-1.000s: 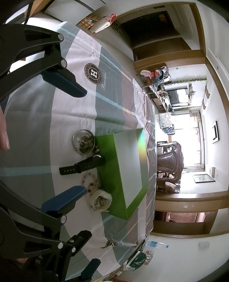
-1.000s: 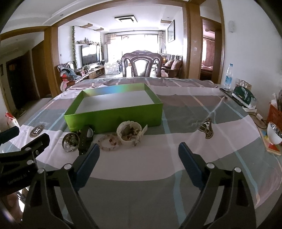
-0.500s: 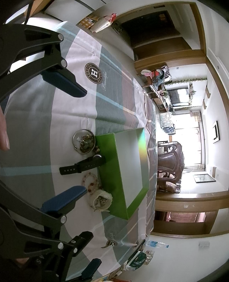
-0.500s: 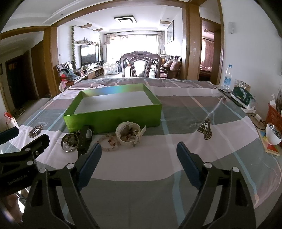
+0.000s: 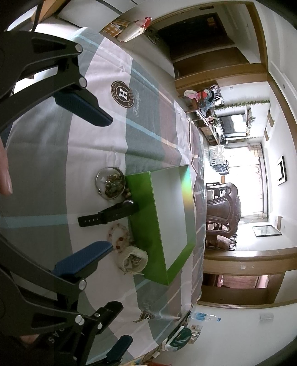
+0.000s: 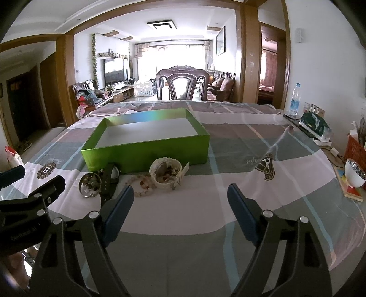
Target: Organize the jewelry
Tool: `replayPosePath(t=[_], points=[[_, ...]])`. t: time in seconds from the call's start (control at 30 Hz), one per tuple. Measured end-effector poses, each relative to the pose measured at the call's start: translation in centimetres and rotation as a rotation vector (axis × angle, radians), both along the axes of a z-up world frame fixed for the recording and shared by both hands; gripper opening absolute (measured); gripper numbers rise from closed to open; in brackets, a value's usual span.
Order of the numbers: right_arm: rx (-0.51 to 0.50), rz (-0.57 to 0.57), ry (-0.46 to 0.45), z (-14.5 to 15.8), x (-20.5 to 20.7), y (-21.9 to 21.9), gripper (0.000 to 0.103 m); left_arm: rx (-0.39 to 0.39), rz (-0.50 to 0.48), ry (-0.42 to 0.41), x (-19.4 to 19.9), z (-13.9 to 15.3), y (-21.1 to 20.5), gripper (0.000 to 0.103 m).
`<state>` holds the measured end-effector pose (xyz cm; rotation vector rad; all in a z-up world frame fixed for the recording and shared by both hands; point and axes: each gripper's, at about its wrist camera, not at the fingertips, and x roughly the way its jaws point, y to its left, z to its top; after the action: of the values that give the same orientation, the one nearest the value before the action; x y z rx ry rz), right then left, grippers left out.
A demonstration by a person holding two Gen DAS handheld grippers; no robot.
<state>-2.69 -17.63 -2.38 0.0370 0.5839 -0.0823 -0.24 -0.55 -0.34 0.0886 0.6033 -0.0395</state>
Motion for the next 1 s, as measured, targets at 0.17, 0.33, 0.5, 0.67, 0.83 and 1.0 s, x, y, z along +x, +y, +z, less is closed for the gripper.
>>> replayPosePath(t=[0.17, 0.33, 0.5, 0.67, 0.83, 1.0], points=[[0.000, -0.005, 0.005, -0.3, 0.0, 0.0, 0.083, -0.001, 0.001, 0.005, -0.2, -0.3, 0.0, 0.099], [0.001, -0.006, 0.005, -0.5, -0.1, 0.0, 0.083, -0.001, 0.001, 0.021, 0.3, -0.8, 0.0, 0.099], [-0.002, -0.009, 0.013, -0.8, 0.1, 0.0, 0.083, 0.001, 0.002, 0.040, 0.5, -1.1, 0.2, 0.099], [0.012, -0.041, 0.067, -1.6, 1.0, -1.7, 0.083, -0.001, 0.019, 0.132, 2.5, -2.8, 1.1, 0.099], [0.095, -0.047, 0.178, -3.5, 3.5, -4.5, 0.078, -0.022, 0.011, 0.231, 4.9, -5.5, 1.9, 0.099], [0.107, -0.017, 0.207, -3.7, 7.4, -4.2, 0.064, -0.048, 0.029, 0.254, 6.3, -6.1, 2.7, 0.095]])
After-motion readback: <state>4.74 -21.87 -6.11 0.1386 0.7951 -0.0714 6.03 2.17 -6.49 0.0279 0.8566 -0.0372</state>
